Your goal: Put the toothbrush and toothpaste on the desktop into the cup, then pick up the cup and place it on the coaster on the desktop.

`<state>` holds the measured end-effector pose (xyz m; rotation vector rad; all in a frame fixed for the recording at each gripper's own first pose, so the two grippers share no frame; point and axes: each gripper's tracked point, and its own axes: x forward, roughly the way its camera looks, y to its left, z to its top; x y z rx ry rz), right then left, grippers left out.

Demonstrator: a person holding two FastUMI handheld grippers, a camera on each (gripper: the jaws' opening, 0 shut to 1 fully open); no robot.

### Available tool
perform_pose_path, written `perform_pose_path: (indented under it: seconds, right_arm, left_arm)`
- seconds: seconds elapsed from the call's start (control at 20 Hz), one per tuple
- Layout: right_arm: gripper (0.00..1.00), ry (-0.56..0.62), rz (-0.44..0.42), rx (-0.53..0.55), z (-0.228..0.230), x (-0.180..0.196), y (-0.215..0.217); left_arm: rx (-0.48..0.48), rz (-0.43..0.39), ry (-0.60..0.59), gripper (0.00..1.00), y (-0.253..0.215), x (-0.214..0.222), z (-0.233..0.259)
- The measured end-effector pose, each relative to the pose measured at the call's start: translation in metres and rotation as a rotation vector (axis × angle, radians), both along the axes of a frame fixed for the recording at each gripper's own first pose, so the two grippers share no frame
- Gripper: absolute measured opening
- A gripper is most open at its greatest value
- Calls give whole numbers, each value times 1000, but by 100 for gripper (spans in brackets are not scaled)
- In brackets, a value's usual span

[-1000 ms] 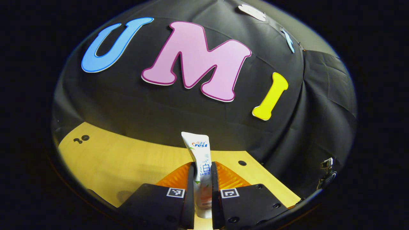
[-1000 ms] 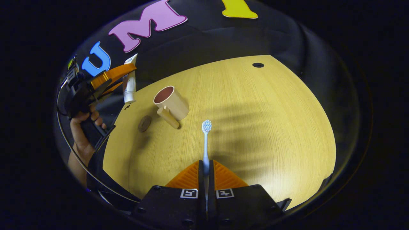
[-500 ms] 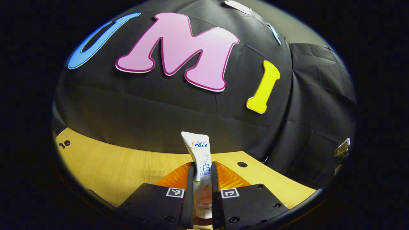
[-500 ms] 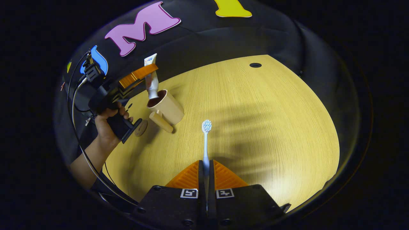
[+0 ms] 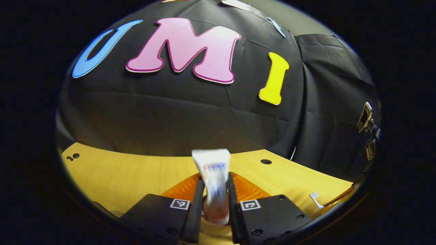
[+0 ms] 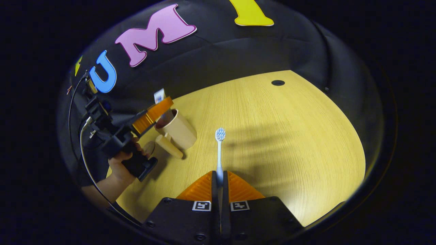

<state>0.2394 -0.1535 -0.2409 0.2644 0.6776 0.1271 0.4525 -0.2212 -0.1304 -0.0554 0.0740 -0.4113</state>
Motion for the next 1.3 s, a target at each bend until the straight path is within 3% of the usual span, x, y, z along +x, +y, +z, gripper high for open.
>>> perform_pose_path:
  seconds: [0.1,0.15,0.3,0.65,0.85,1.1,1.3]
  right_arm:
    - [6,-50,-8,18,13,15,4]
    - [6,-78,-12,31,21,24,6]
    - [6,-159,-7,51,45,48,18]
    - [5,-406,-4,122,119,118,55]
    - [6,-528,3,145,147,147,76]
    - [5,-554,26,173,133,166,102]
    - [6,-614,57,132,121,166,115]
  left_arm:
    - [-54,22,-8,77,9,-9,8]
    - [-72,37,-16,98,17,-19,14]
    - [-98,108,-18,97,48,-50,18]
    - [-198,225,106,97,104,-135,-8]
    - [-227,283,144,98,131,-157,-17]
    - [-248,331,141,98,150,-159,-19]
    - [-246,338,125,98,154,-160,-17]
